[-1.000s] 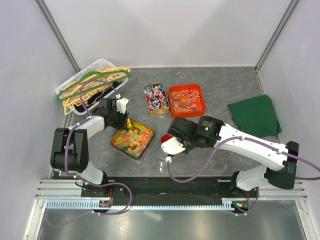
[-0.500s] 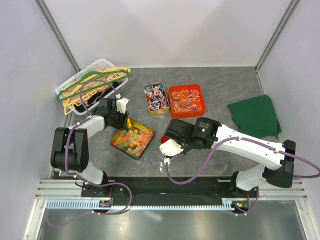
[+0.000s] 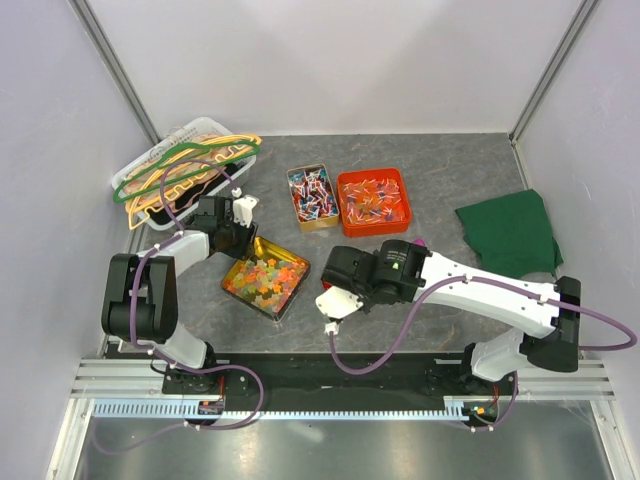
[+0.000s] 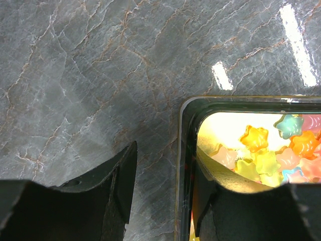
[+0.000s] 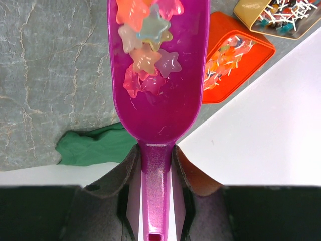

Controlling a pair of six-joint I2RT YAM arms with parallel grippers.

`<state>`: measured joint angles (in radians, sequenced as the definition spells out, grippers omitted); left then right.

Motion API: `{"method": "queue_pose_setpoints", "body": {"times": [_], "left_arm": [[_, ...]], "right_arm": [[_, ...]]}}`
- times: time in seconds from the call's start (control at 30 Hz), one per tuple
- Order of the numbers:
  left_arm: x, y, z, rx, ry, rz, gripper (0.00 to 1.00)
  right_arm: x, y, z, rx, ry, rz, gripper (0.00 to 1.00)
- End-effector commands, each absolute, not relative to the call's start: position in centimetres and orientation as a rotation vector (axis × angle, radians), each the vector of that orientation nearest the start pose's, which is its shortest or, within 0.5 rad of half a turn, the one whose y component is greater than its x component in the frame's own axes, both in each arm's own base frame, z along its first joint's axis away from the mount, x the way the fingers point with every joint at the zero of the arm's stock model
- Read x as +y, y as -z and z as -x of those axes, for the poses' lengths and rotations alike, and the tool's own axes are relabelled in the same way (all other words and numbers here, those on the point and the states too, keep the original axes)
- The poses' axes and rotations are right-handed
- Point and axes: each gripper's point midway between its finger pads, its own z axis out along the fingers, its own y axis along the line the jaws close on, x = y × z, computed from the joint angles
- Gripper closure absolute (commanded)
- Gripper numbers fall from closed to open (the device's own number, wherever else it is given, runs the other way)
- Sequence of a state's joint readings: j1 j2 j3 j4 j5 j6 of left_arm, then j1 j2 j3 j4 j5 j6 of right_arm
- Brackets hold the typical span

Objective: Pack the candies
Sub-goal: Place the fake candies in the packing bottle.

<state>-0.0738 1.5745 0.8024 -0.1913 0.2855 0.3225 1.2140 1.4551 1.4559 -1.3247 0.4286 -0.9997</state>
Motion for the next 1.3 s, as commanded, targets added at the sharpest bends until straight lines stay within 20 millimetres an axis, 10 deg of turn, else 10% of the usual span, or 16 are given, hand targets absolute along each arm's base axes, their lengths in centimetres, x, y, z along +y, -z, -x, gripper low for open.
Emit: {"method": "queue_pose_setpoints", "body": {"times": [0.0, 1.27], "left_arm": [[-5.8, -3.5, -35.7, 2.398, 0.234, -0.558, 0.49], [-5.8, -3.4, -35.7, 2.404, 0.248, -0.550, 0.49]], "right_arm": [[21.8, -23.4, -19.6, 1.280, 0.632, 2.438, 1.00], [22.8, -24.2, -18.2, 1.178, 0.683, 2.481, 1.00]]}}
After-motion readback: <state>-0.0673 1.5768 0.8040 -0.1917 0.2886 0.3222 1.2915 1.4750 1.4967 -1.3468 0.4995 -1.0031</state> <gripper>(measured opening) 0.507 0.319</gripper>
